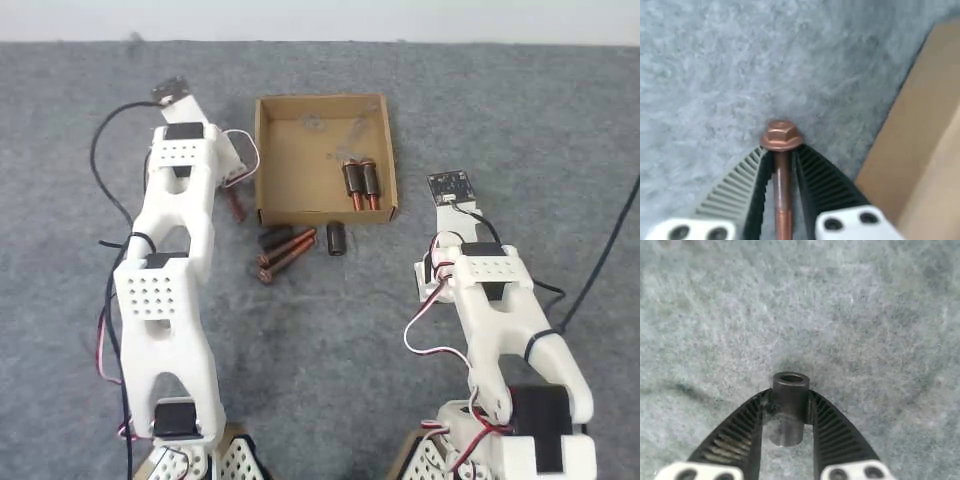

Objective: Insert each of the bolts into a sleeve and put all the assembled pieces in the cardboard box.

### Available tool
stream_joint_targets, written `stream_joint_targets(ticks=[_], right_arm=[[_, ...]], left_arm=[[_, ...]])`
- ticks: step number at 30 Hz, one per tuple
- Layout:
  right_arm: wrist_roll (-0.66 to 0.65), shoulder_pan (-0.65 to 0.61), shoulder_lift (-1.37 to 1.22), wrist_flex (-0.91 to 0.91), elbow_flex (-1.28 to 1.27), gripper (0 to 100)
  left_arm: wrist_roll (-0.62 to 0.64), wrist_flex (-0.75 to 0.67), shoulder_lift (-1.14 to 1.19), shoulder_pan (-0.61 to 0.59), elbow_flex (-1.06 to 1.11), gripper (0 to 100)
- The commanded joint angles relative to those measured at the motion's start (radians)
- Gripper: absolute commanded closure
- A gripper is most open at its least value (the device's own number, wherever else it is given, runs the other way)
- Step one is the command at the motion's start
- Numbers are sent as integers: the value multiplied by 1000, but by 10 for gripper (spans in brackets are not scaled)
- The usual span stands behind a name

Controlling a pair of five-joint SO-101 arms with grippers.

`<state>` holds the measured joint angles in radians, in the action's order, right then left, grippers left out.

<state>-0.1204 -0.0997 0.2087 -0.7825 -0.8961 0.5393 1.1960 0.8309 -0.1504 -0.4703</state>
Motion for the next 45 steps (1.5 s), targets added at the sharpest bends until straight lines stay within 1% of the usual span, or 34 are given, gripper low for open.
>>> stream_joint_targets(ticks=[1, 3, 6, 16, 26, 29, 32, 37, 45], right_arm=[[-23, 4, 16, 7, 35, 992], [-23, 4, 16, 7, 35, 992], [-23, 4, 15, 8, 35, 992], [-23, 4, 12, 13, 35, 992], [-23, 4, 10, 15, 37, 992], [-23, 4, 8, 15, 37, 992], [-23, 4, 8, 15, 37, 992], [-23, 4, 8, 15, 37, 992], [-23, 4, 16, 7, 37, 992]], left_arm=[[-103, 60, -86, 3, -27, 990], [-150, 71, -89, 3, -25, 990], [-183, 94, -94, 3, -25, 990], [-186, 150, -97, 2, -25, 991], [-189, 256, -100, 5, -28, 991], [-232, 258, -124, 3, -5, 991], [-270, 238, -187, 5, 70, 991], [-270, 87, -316, 6, 268, 991], [-272, -68, -497, 6, 526, 991]])
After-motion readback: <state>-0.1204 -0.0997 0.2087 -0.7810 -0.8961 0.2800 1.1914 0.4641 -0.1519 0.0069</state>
